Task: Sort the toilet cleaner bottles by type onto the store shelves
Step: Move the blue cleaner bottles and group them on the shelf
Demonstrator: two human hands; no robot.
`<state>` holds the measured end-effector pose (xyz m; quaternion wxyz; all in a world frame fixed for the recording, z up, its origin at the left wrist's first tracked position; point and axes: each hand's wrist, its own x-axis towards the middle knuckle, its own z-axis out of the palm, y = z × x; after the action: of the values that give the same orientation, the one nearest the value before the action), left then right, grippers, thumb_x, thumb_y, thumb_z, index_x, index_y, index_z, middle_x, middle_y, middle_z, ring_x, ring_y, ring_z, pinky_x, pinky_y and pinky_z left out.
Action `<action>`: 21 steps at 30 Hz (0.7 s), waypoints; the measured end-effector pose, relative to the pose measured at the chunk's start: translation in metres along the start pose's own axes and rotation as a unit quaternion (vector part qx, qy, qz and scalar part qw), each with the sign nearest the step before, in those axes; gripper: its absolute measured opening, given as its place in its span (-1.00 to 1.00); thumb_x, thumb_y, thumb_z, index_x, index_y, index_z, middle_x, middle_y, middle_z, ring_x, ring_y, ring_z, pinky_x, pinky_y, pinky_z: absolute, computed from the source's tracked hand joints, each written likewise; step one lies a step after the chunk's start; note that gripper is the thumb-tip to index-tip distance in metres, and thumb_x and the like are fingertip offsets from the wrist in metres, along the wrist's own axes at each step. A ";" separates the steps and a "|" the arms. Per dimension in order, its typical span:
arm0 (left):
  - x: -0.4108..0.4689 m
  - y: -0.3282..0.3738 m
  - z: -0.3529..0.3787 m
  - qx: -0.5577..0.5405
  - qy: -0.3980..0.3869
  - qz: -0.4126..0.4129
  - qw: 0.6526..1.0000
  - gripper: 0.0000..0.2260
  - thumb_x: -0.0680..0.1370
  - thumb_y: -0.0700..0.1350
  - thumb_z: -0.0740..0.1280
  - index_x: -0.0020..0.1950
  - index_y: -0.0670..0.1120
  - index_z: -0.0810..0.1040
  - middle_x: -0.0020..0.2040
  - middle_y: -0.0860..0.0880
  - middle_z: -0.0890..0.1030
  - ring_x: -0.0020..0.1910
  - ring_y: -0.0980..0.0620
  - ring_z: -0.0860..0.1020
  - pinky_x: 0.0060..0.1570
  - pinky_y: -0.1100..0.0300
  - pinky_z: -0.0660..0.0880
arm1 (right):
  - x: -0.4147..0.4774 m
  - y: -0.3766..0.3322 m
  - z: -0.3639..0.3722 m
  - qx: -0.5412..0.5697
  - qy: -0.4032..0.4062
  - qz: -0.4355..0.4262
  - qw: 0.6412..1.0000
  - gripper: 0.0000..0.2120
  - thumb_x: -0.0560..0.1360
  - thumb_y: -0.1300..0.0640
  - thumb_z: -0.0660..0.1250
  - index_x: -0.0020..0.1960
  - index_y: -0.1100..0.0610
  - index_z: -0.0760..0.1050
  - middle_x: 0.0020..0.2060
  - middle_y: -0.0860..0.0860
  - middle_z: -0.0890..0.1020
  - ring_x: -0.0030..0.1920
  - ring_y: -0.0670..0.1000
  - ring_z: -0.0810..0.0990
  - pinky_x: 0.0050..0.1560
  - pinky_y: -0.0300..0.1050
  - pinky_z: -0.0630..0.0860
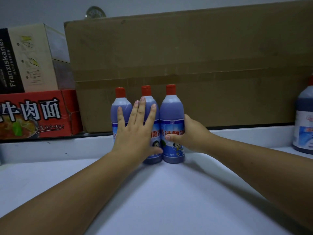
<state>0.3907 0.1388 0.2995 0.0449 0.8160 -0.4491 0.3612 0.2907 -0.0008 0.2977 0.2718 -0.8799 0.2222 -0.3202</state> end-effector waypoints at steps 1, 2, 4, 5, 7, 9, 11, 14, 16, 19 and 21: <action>0.000 0.000 -0.001 -0.015 0.010 0.000 1.000 0.00 0.42 0.39 0.21 0.51 -0.02 -0.39 0.53 -0.15 -0.37 0.52 -0.11 -0.33 0.40 -0.22 -0.32 | 0.000 -0.001 -0.002 -0.009 -0.010 -0.002 1.000 -0.42 0.35 -0.11 0.47 0.25 0.03 0.33 0.07 -0.02 0.59 0.01 0.00 0.60 -0.01 -0.04 0.59; 0.001 0.000 -0.003 -0.030 0.026 0.001 0.999 -0.07 0.43 0.40 0.14 0.54 -0.02 -0.29 0.55 -0.15 -0.29 0.54 -0.12 -0.26 0.42 -0.22 -0.27 | 0.000 -0.002 -0.006 -0.033 -0.024 -0.008 0.999 -0.43 0.35 -0.17 0.44 0.24 0.03 0.34 0.07 -0.02 0.60 -0.01 0.00 0.60 -0.01 -0.01 0.60; -0.002 0.000 -0.013 -0.044 0.074 0.019 0.996 -0.19 0.46 0.40 0.02 0.56 -0.07 0.04 0.57 -0.20 0.01 0.55 -0.17 -0.01 0.43 -0.24 -0.11 | -0.006 -0.005 -0.016 -0.126 -0.045 -0.012 0.991 -0.42 0.37 -0.34 0.29 0.18 0.06 0.41 0.02 0.01 0.62 -0.06 0.03 0.60 -0.06 0.00 0.59; -0.003 -0.001 -0.016 -0.051 0.096 0.044 0.993 -0.27 0.48 0.34 0.01 0.52 -0.10 0.21 0.53 -0.22 0.17 0.52 -0.20 0.13 0.42 -0.24 -0.02 | -0.011 -0.006 -0.023 -0.179 -0.032 -0.004 0.983 -0.39 0.38 -0.41 0.18 0.12 0.09 0.42 0.00 0.04 0.62 -0.08 0.06 0.58 -0.11 -0.02 0.55; -0.006 -0.004 -0.025 -0.071 0.131 0.107 0.983 -0.41 0.53 0.20 0.06 0.40 -0.14 0.41 0.41 -0.21 0.41 0.42 -0.21 0.33 0.38 -0.19 0.18 | -0.022 -0.006 -0.040 -0.272 0.027 -0.002 0.962 -0.35 0.41 -0.45 0.00 0.04 0.12 0.38 0.02 0.11 0.57 -0.09 0.10 0.52 -0.18 -0.03 0.45; -0.012 -0.005 -0.040 -0.107 0.134 0.133 0.976 -0.46 0.52 0.15 0.08 0.37 -0.14 0.44 0.32 -0.16 0.49 0.34 -0.16 0.42 0.28 -0.11 0.39 | -0.033 -0.007 -0.056 -0.306 0.051 -0.042 0.950 -0.35 0.47 -0.40 0.00 0.24 0.11 0.35 0.19 0.13 0.49 0.11 0.13 0.49 -0.03 0.00 0.45; -0.019 0.000 -0.054 -0.145 0.114 0.133 0.974 -0.43 0.51 0.19 0.06 0.44 -0.06 0.36 0.39 -0.10 0.43 0.38 -0.08 0.36 0.28 -0.04 0.39 | -0.047 -0.011 -0.068 -0.283 0.039 -0.102 0.953 -0.38 0.52 -0.30 0.07 0.43 0.06 0.22 0.38 0.08 0.37 0.34 0.09 0.37 0.20 0.00 0.38; -0.031 0.010 -0.067 -0.157 0.027 0.139 0.977 -0.44 0.54 0.25 0.08 0.51 0.08 0.21 0.53 0.02 0.23 0.48 0.05 0.19 0.42 0.04 0.24 | -0.072 -0.019 -0.078 -0.254 0.045 -0.179 0.949 -0.47 0.54 -0.18 0.14 0.44 0.01 0.23 0.40 0.00 0.36 0.36 0.02 0.33 0.21 -0.08 0.34; -0.042 0.014 -0.072 -0.163 0.008 0.160 0.974 -0.46 0.56 0.23 0.10 0.50 0.09 0.22 0.52 0.04 0.23 0.47 0.08 0.21 0.39 0.10 0.24 | -0.091 -0.023 -0.081 -0.235 0.052 -0.205 0.949 -0.50 0.54 -0.15 0.17 0.42 -0.01 0.26 0.38 -0.04 0.37 0.32 -0.02 0.36 0.15 -0.14 0.33; -0.071 0.020 -0.087 -0.212 0.061 0.189 0.957 -0.50 0.53 0.19 0.11 0.39 -0.02 0.42 0.33 -0.02 0.50 0.26 0.02 0.46 0.15 0.12 0.44 | -0.126 -0.024 -0.084 -0.194 0.076 -0.231 0.950 -0.55 0.53 -0.16 0.19 0.37 -0.04 0.33 0.24 -0.18 0.43 0.11 -0.21 0.37 -0.04 -0.33 0.35; -0.104 0.023 -0.102 -0.260 0.126 0.243 0.926 -0.62 0.55 0.07 0.16 0.18 -0.14 0.56 0.05 -0.07 0.63 -0.02 0.01 0.58 -0.08 0.15 0.50 | -0.160 -0.027 -0.086 -0.153 0.096 -0.276 0.944 -0.61 0.52 -0.17 0.19 0.26 -0.03 0.42 0.06 -0.22 0.44 0.00 -0.27 0.38 -0.13 -0.44 0.38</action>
<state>0.2825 0.2384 0.3032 0.2224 0.5893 -0.7024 0.3316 0.1263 0.0814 0.2989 0.0118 -0.9030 0.0416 -0.4275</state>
